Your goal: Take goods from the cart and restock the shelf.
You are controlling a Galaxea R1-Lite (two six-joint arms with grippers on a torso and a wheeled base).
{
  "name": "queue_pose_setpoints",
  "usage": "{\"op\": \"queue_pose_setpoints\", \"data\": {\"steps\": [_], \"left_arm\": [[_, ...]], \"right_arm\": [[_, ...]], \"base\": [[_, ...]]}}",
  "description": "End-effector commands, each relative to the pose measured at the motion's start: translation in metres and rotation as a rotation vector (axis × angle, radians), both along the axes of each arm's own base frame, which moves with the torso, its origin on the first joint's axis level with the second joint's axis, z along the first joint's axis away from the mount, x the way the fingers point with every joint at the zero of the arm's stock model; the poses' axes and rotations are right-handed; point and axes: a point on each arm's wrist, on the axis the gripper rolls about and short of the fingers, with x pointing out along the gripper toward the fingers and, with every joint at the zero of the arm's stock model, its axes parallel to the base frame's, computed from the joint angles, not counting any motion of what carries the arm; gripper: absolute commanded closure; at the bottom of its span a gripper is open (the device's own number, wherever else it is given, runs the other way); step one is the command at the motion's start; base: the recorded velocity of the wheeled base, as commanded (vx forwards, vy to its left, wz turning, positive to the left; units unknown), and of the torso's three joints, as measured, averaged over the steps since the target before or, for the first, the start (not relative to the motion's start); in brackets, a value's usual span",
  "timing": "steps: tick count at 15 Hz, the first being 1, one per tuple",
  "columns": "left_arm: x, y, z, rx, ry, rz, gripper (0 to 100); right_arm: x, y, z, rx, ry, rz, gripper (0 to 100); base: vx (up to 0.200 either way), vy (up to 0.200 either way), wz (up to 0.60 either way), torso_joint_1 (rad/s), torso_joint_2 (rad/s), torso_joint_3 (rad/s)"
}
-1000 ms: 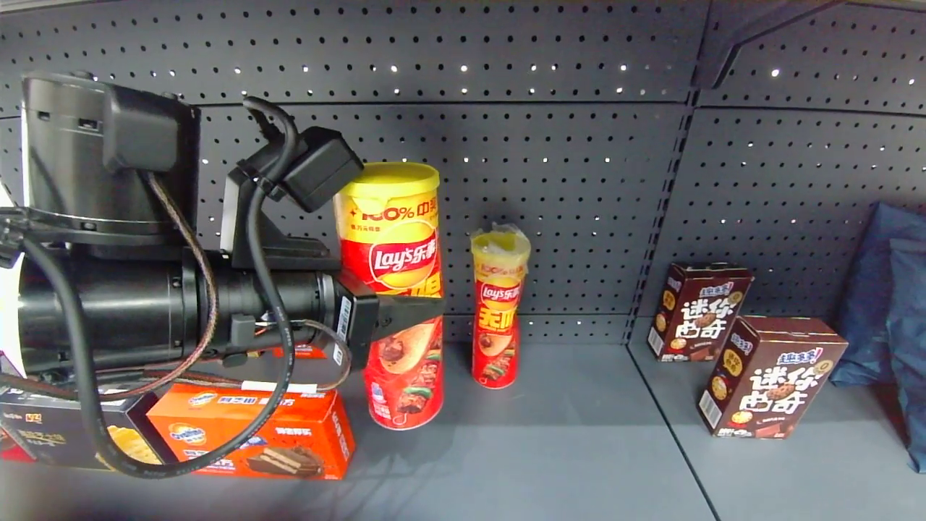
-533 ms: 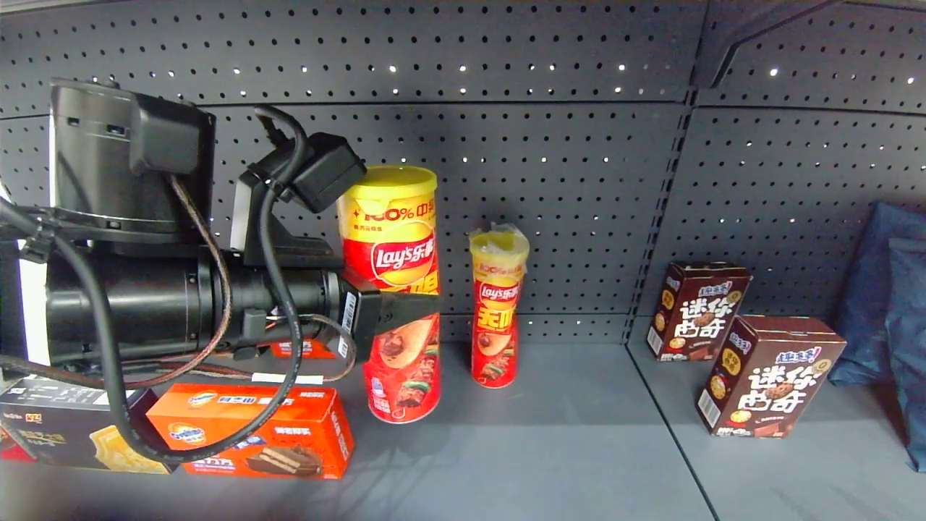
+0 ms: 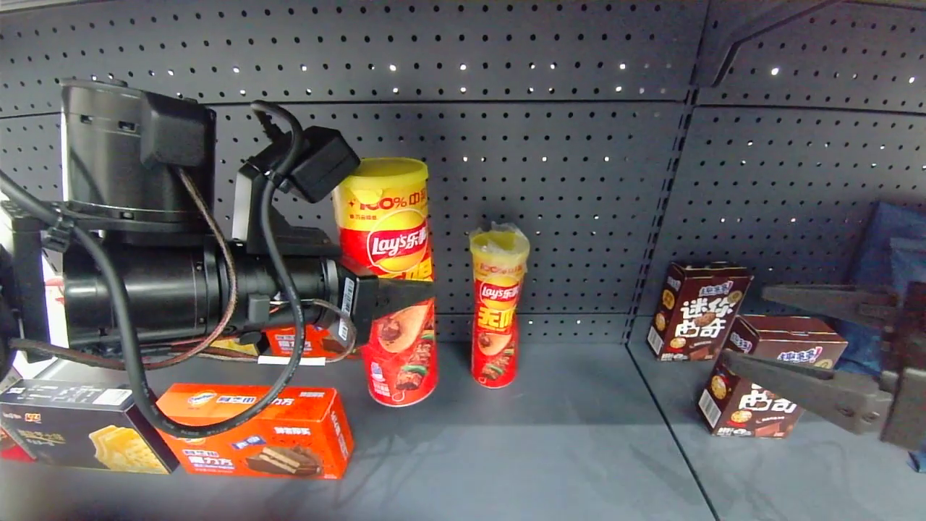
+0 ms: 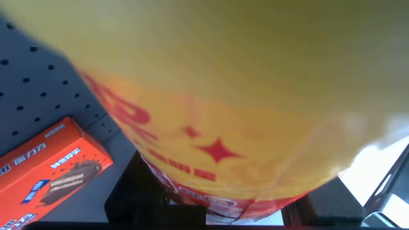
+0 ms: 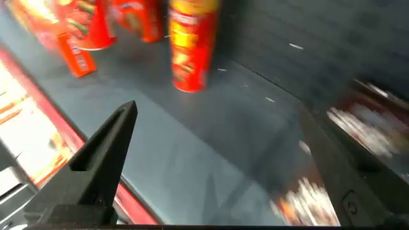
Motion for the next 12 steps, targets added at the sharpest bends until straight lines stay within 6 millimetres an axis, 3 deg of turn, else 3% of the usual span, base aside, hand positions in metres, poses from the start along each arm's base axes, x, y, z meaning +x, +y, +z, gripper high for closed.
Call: {"op": "queue_pose_setpoints", "data": {"steps": [1, 3, 7, 12], "left_arm": [[0.002, 0.003, -0.003, 0.004, 0.009, 0.011, 100], [0.001, 0.004, -0.002, 0.001, 0.005, 0.013, 100], [0.001, 0.005, 0.0, -0.001, -0.001, 0.02, 100], [0.002, 0.005, 0.001, -0.002, -0.005, 0.018, 100]], "right_arm": [[0.045, 0.039, -0.009, -0.037, 0.077, 0.123, 0], [0.063, 0.058, -0.012, -0.048, 0.098, 0.167, 0], [0.124, 0.091, -0.029, -0.086, 0.023, 0.141, 0], [0.151, 0.094, -0.04, -0.038, -0.003, 0.205, 0]], "base": [[0.0, 0.0, 0.0, 0.0, 0.0, 0.0], [0.0, 0.0, 0.0, 0.0, 0.0, 0.0], [0.0, 0.0, 0.0, 0.0, 0.0, 0.0], [0.0, 0.0, 0.0, 0.0, 0.0, 0.0]]}}
